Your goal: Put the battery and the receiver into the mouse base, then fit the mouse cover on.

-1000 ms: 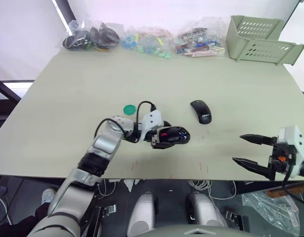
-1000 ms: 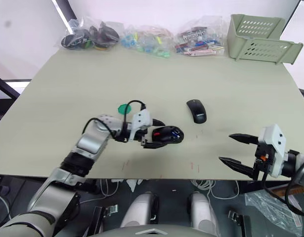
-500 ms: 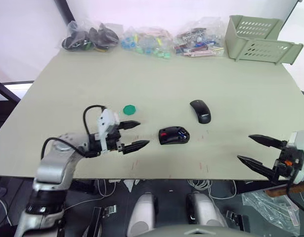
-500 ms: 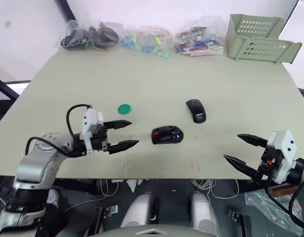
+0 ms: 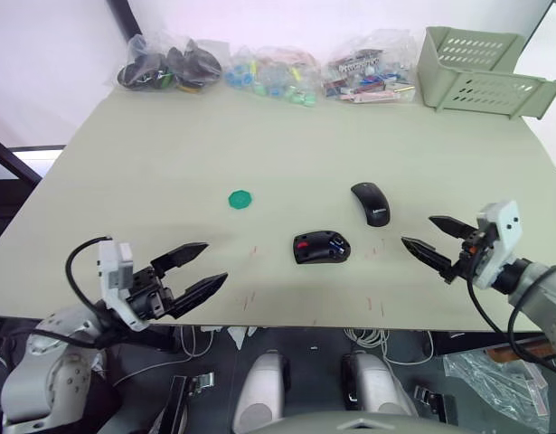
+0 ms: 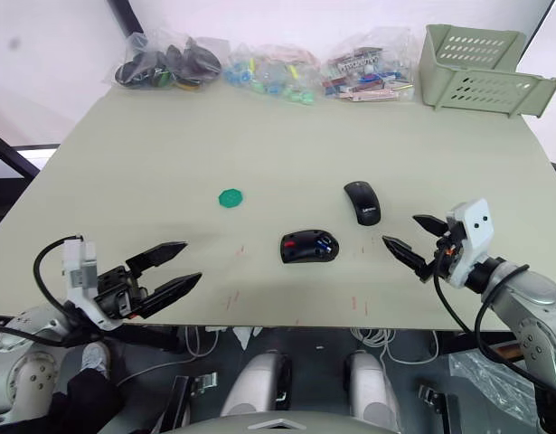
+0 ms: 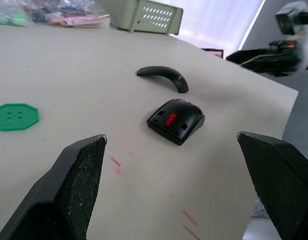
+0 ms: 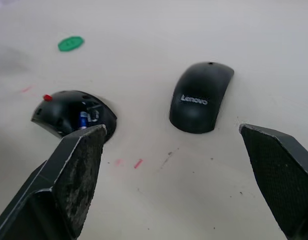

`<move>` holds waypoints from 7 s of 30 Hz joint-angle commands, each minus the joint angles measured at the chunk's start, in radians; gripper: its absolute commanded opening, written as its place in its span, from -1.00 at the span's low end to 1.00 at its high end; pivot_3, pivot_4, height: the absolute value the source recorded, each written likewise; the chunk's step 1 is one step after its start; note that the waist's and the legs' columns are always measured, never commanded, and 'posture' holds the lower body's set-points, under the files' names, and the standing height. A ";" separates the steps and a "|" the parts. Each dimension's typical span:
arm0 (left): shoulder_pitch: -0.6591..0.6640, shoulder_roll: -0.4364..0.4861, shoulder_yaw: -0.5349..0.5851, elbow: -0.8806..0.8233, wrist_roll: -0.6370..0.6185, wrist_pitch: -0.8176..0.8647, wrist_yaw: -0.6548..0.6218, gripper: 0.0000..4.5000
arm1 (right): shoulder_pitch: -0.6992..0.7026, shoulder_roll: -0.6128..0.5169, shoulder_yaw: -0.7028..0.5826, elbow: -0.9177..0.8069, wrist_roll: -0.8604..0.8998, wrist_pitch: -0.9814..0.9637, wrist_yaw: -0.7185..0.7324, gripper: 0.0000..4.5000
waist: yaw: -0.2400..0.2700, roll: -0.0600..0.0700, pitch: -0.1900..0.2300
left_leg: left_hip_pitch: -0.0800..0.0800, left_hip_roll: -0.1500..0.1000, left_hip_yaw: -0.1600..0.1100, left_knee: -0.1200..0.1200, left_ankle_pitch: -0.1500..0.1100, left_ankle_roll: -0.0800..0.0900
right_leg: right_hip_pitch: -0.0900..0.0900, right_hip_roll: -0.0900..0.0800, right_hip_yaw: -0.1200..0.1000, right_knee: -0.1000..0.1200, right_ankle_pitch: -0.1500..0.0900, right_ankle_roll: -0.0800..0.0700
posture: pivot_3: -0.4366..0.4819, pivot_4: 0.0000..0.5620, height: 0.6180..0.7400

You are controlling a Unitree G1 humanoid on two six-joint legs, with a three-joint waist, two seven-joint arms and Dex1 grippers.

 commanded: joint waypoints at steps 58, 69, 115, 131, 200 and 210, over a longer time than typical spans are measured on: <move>0.072 -0.003 0.032 -0.063 -0.034 -0.161 -0.036 0.97 | -0.471 0.430 0.208 0.298 -0.341 0.277 -0.396 1.00 | -0.020 0.000 0.001 | -0.002 -0.001 0.005 -0.008 0.000 0.000 | -0.007 0.003 0.000 0.001 0.002 -0.005 | -0.05 -0.47 1.00; 0.067 -0.001 0.018 -0.064 -0.032 -0.156 -0.028 0.97 | -0.465 0.428 0.222 0.283 -0.377 0.274 -0.397 1.00 | -0.020 0.000 0.001 | -0.002 -0.001 0.005 -0.010 0.000 0.000 | -0.009 0.003 0.000 0.001 0.002 -0.005 | -0.05 -0.47 1.00; 0.061 -0.007 0.002 0.051 -0.008 -0.220 -0.117 1.00 | -0.437 0.437 0.220 0.228 -0.395 0.307 -0.396 0.14 | -0.020 0.000 0.001 | -0.002 -0.001 0.005 -0.013 0.000 0.000 | -0.010 0.004 0.000 0.000 0.002 -0.005 | -0.05 -0.47 1.00; 0.046 -0.002 -0.009 0.092 -0.001 -0.230 -0.138 1.00 | -0.512 0.149 0.333 0.064 -0.248 0.278 0.015 0.14 | -0.020 0.000 0.003 | -0.002 -0.001 0.005 -0.013 0.000 0.000 | -0.010 0.003 0.001 0.000 0.002 -0.005 | -0.05 -0.47 1.00; 0.048 0.032 -0.002 -0.017 -0.031 -0.121 -0.083 1.00 | -0.922 0.124 0.797 0.672 -0.624 -0.198 0.890 0.14 | -0.018 0.000 0.005 | -0.002 -0.002 0.005 -0.013 0.001 0.000 | -0.010 0.003 -0.001 0.002 0.003 -0.005 | -0.05 -0.47 1.00; 0.052 0.025 -0.006 -0.016 -0.025 -0.125 -0.084 1.00 | -0.916 0.129 0.791 0.687 -0.639 -0.206 0.903 0.14 | -0.018 0.000 0.005 | -0.002 -0.002 0.006 -0.013 0.001 0.000 | -0.010 0.003 -0.001 0.002 0.003 -0.005 | -0.05 -0.47 1.00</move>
